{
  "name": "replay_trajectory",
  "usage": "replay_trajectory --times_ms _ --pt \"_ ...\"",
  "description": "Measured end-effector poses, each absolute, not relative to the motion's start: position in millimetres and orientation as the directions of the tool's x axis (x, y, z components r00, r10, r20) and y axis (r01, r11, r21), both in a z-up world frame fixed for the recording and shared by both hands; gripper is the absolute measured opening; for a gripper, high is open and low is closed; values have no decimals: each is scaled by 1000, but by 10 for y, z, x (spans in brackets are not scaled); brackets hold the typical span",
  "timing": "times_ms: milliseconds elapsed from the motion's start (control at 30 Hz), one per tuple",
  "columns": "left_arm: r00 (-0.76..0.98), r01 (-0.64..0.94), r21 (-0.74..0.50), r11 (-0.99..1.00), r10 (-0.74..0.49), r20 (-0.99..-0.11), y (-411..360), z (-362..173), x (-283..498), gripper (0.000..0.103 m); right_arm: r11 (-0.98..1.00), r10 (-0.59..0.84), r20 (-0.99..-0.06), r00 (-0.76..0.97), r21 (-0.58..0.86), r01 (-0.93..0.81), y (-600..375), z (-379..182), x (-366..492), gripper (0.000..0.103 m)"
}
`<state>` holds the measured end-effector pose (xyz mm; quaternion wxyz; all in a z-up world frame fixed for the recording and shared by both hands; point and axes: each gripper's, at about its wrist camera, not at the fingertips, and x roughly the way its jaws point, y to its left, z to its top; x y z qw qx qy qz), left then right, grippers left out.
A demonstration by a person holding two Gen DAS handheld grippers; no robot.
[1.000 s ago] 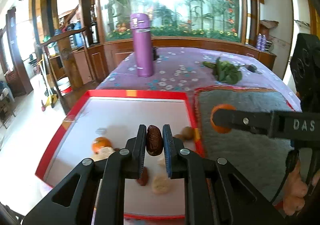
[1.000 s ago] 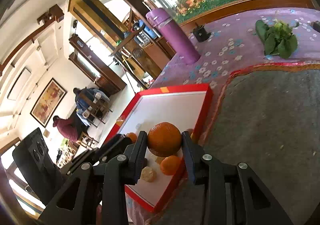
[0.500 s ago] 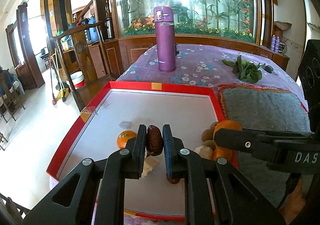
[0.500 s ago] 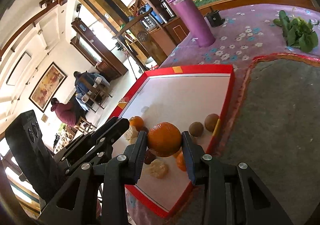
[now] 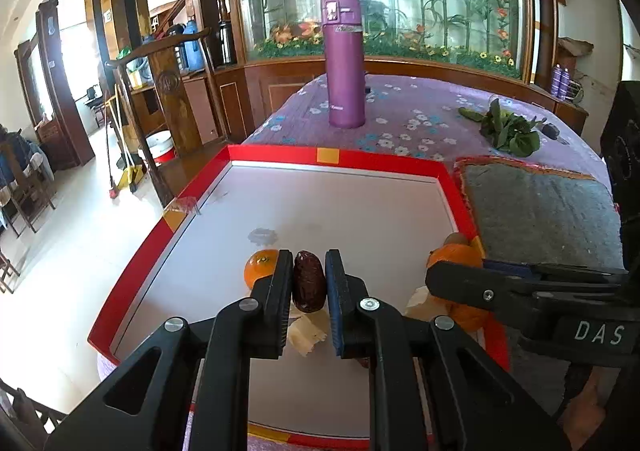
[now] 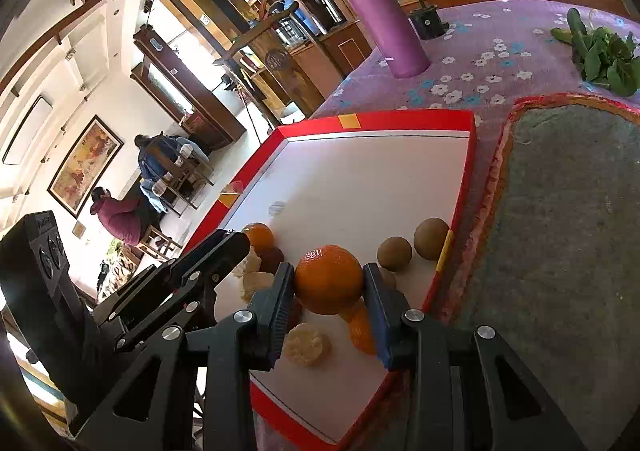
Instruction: Organize fruits
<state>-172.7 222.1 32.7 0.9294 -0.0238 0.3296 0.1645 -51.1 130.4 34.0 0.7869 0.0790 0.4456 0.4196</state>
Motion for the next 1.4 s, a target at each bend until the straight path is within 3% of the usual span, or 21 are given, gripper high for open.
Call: replay_trajectory --times_ms 333,367,433,467,500,633,800,1267,1400 --pt "706 -345 94 934 324 -630 2233 284 -1716 17 638 731 -623 277 482 -600 1302 397 -539 38" --pt "706 -346 93 934 324 -630 2237 283 -1718 20 639 731 -621 283 480 -601 1284 413 -548 39" --pt "698 -365 89 927 335 -633 2260 288 -1733 39 640 732 -614 294 473 -606 1247 451 -556 40" --pt "698 -372 86 924 339 -631 2273 293 -1741 55 641 731 -613 299 468 -609 1236 468 -564 41" --pt "699 -384 83 919 348 -625 2287 304 -1765 61 644 729 -611 308 460 -612 1218 491 -577 42" --pt "701 -409 70 910 363 -614 2349 346 -1832 66 648 727 -598 337 436 -625 1150 569 -641 46" --pt "701 -455 63 888 400 -590 2395 413 -1941 81 648 730 -580 362 419 -636 1040 656 -718 52" --pt "687 -531 142 835 522 -506 2175 706 -2121 88 652 726 -541 425 345 -675 839 834 -1030 57" --pt "697 -541 103 835 514 -500 2162 794 -2214 91 654 722 -529 446 310 -690 794 878 -1154 58"
